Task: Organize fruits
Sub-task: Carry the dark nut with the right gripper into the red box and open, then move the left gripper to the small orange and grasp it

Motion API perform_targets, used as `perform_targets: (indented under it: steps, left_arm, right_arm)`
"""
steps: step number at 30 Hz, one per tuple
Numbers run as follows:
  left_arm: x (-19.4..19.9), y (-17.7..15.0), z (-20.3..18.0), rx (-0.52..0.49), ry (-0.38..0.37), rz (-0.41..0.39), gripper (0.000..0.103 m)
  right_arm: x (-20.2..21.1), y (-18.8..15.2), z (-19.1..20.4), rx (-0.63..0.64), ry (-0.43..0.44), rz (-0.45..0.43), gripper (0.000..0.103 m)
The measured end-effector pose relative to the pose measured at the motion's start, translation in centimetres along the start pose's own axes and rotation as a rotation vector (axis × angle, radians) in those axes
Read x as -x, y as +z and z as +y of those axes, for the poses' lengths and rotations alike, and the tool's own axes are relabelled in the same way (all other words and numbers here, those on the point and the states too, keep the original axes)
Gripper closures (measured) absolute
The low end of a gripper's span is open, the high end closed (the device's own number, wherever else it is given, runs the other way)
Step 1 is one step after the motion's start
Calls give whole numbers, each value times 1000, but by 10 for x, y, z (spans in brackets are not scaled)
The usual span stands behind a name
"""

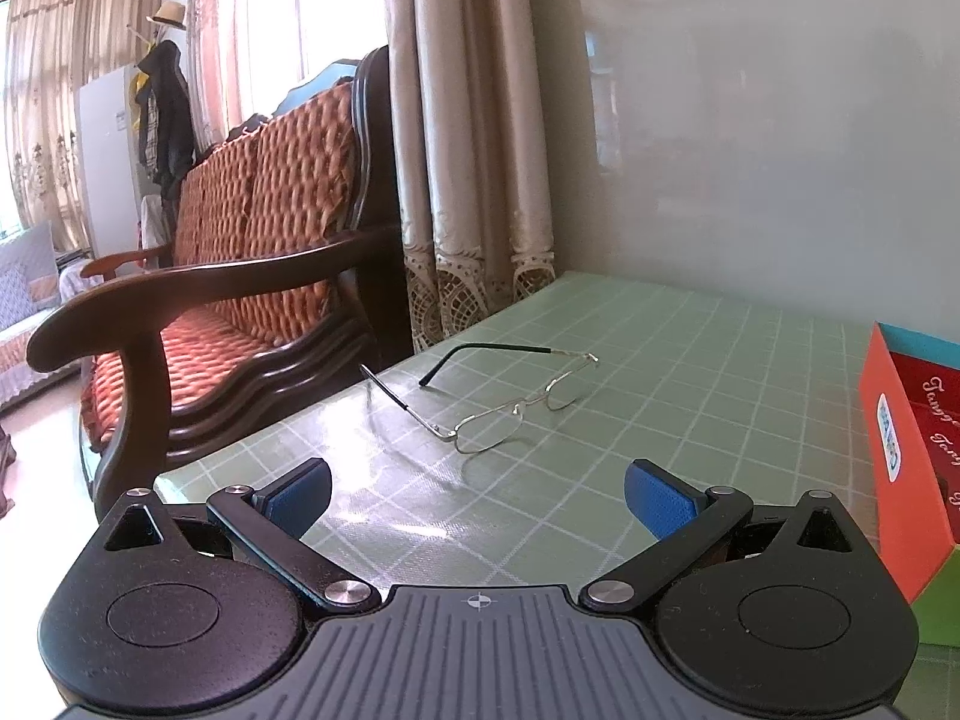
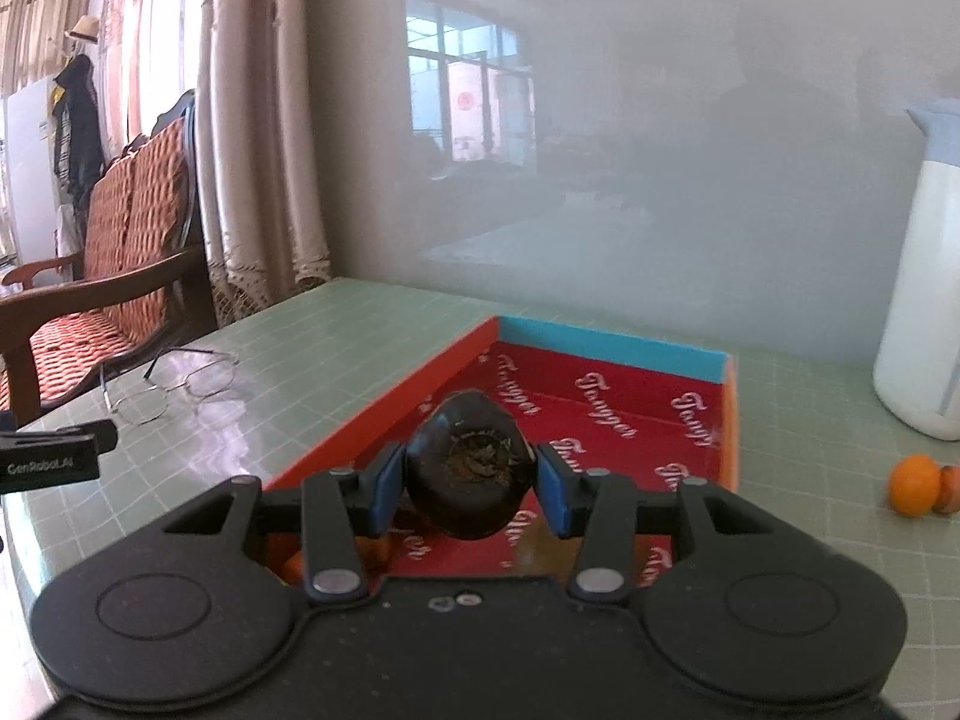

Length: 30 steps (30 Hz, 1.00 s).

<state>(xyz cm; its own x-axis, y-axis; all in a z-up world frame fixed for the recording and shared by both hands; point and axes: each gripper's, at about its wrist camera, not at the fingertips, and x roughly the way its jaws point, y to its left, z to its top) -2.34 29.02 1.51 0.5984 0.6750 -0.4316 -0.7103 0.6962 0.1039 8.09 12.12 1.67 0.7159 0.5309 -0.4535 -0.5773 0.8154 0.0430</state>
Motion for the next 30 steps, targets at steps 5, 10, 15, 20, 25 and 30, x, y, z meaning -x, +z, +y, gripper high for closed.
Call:
perform_targets:
  steps: [5, 10, 15, 20, 25, 30]
  left_arm:
    - [0, 0, -1, -2, -2, 1, 0]
    - [3, 2, -5, 2, -10, -6, 0]
    - [8, 4, -14, 4, -36, -17, 0]
    - [14, 11, -34, 31, -90, -31, 0]
    - [26, 16, -74, -9, -158, -56, 0]
    - [43, 17, -114, -52, -228, -72, 0]
  right_arm:
    - [-3, -5, 12, 41, 10, 5, 40]
    - [13, 1, 1, 13, -27, -88, 30]
    - [23, 2, -37, -93, -89, -99, 31]
    - [46, -2, -82, -93, -198, -118, 30]
    - [72, -12, -141, -165, -306, -110, 30]
    - [89, -22, -185, -249, -377, -98, 31]
